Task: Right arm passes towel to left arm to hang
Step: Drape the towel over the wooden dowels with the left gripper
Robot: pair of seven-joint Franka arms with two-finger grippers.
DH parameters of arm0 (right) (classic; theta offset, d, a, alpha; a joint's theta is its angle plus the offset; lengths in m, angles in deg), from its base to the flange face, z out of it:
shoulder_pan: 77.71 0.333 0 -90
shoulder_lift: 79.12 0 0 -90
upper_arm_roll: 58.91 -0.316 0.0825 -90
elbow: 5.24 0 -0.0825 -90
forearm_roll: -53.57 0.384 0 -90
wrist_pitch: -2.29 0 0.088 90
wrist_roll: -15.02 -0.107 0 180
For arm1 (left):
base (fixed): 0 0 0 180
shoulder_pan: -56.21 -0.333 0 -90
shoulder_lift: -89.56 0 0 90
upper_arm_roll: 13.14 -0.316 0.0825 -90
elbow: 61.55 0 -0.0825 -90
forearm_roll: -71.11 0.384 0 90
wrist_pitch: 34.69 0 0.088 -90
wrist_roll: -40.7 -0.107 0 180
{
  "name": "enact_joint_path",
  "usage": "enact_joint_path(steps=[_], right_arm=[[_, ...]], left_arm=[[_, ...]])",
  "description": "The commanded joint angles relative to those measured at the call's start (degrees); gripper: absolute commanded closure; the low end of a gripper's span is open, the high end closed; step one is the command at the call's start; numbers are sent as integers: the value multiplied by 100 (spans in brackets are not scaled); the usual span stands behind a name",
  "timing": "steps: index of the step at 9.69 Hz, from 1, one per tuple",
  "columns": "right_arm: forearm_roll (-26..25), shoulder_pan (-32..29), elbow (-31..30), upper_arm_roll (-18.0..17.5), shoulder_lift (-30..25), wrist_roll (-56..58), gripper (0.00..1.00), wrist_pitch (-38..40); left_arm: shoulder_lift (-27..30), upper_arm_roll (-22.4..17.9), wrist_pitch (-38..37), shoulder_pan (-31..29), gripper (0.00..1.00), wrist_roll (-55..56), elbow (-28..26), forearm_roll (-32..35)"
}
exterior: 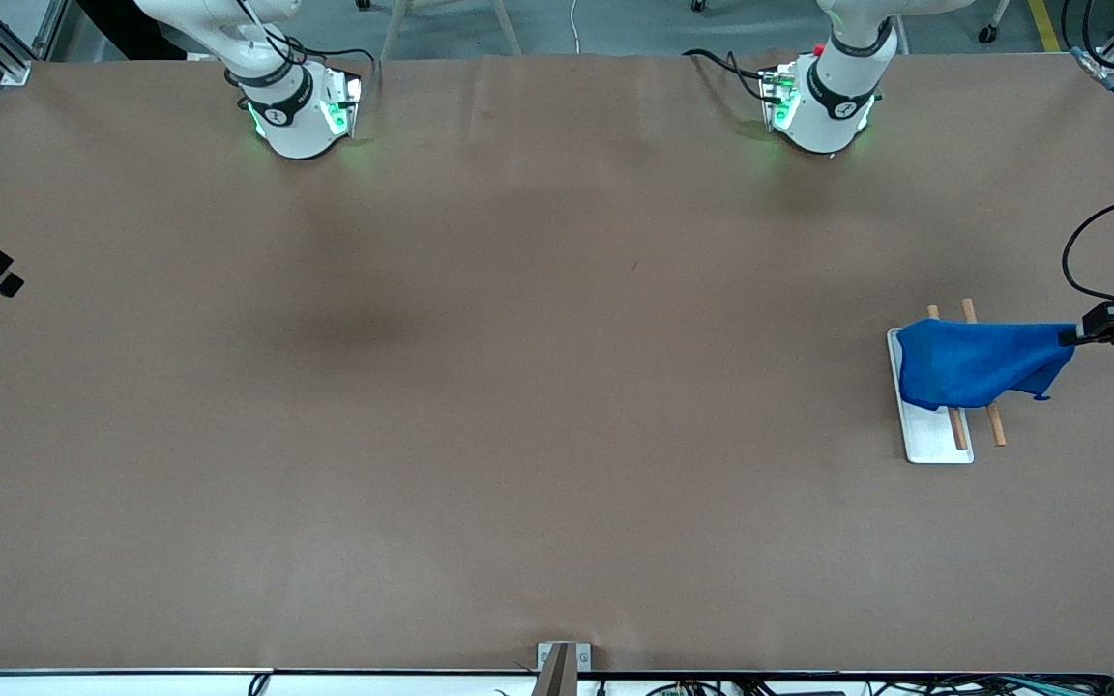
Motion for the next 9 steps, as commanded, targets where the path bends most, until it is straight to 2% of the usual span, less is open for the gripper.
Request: enact_joint_path(steps=[1,2,3,4,9], right_arm=[[33,-43,195,-23,72,292,0,30],[33,-34,195,-23,80,319,0,21],[33,-8,187,-23,80,311,0,21],[33,10,187,-32,80,302,0,21],[33,10,178,-32,80,293,0,12]], left_arm=[[-226,-31,124,-35,85,-91,-46,24],[-217,-40,124,-70,56,-82,-46,24],[-217,-49,133,-53,8,-91,-20,50],[-174,-49,133,-79,0,-100,41,50],[28,-101,141,-9,0,-126,305,277]])
